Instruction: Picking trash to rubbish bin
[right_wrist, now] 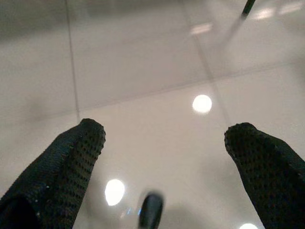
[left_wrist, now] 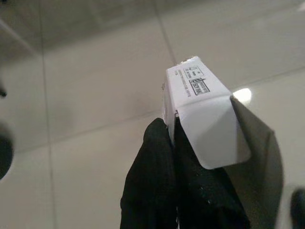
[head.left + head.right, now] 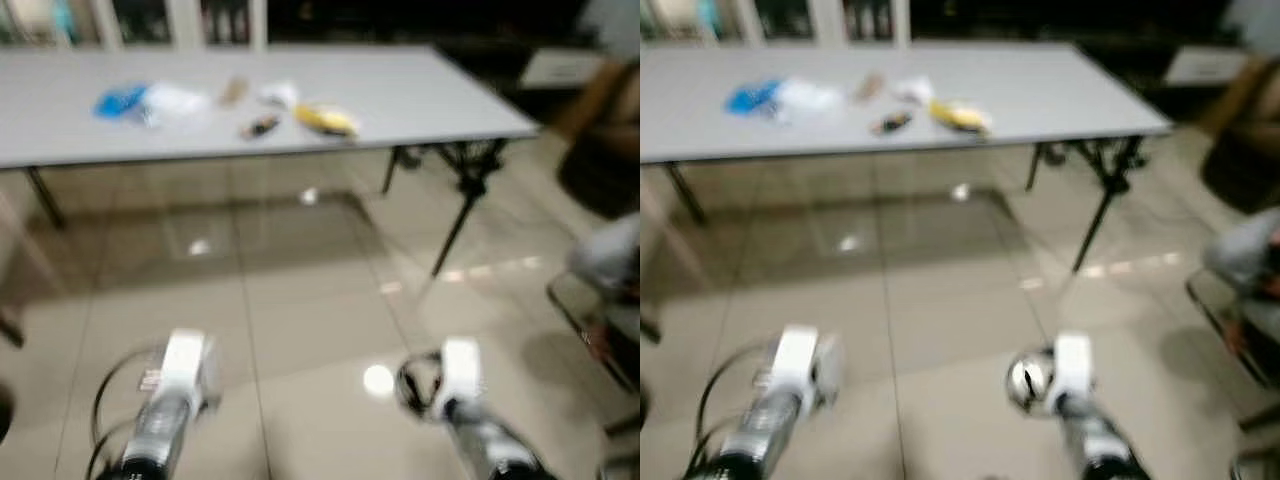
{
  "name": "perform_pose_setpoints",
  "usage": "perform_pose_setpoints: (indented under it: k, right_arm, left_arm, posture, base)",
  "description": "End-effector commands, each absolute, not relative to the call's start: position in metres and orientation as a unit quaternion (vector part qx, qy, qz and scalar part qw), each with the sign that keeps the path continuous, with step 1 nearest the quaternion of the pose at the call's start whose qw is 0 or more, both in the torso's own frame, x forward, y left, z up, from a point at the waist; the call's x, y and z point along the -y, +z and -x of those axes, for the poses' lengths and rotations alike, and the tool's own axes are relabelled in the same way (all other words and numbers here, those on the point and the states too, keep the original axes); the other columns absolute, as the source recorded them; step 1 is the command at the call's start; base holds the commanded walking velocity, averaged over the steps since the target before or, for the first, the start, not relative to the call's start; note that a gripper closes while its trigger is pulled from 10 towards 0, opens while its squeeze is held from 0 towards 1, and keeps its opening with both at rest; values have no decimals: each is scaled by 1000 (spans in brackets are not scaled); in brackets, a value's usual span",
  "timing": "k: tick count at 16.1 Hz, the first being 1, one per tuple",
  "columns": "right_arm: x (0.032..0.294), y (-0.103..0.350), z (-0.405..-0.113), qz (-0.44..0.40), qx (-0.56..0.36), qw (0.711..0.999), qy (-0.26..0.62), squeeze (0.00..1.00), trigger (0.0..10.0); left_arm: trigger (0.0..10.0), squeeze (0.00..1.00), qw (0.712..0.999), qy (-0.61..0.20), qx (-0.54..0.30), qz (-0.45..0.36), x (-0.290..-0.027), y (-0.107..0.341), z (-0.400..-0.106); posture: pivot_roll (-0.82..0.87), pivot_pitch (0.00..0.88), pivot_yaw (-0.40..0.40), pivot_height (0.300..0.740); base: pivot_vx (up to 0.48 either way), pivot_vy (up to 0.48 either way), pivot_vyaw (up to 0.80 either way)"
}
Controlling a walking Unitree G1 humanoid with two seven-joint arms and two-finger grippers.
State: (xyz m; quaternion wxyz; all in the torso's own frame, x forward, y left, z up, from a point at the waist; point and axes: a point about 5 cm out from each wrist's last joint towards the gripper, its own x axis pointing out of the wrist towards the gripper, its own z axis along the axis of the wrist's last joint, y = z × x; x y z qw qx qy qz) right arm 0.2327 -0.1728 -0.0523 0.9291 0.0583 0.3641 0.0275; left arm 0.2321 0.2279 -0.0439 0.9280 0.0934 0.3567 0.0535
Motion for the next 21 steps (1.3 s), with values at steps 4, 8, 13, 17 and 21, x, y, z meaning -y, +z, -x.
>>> perform_pose_setpoints:
  k: [4, 8, 13, 17, 21]
  right_arm:
    - [177, -58, -225, -64, -372, 926, 22, 0, 10000]
    - [180, -63, -218, -67, -385, 920, 22, 0, 10000]
    - [180, -65, -214, -61, -389, 919, 23, 0, 10000]
    - [180, -65, -214, -65, -390, 918, 23, 0, 10000]
    - [181, -66, -214, -65, -391, 918, 21, 0, 10000]
  left_arm:
    - [10000, 0, 927, 66, -357, -90, -227, -50, -224]
    - [10000, 0, 927, 68, -356, -92, -227, -50, -224]
    - [10000, 0, 928, 72, -353, -91, -226, -50, -225]
    - [10000, 0, 932, 70, -343, -91, -225, -48, -226]
    - [10000, 0, 932, 70, -344, -90, -225, -49, -226]
  posture:
    - [-9, 61, -75, 740]
    - [-11, 68, -76, 740]
    - [-8, 71, -73, 740]
    - [-3, 74, -74, 740]
    - [-5, 74, -70, 740]
  base:
    - [371, 0, 258]
    - [382, 0, 0]
    - [403, 0, 416]
    - [278, 0, 800]
    - [0, 0, 800]
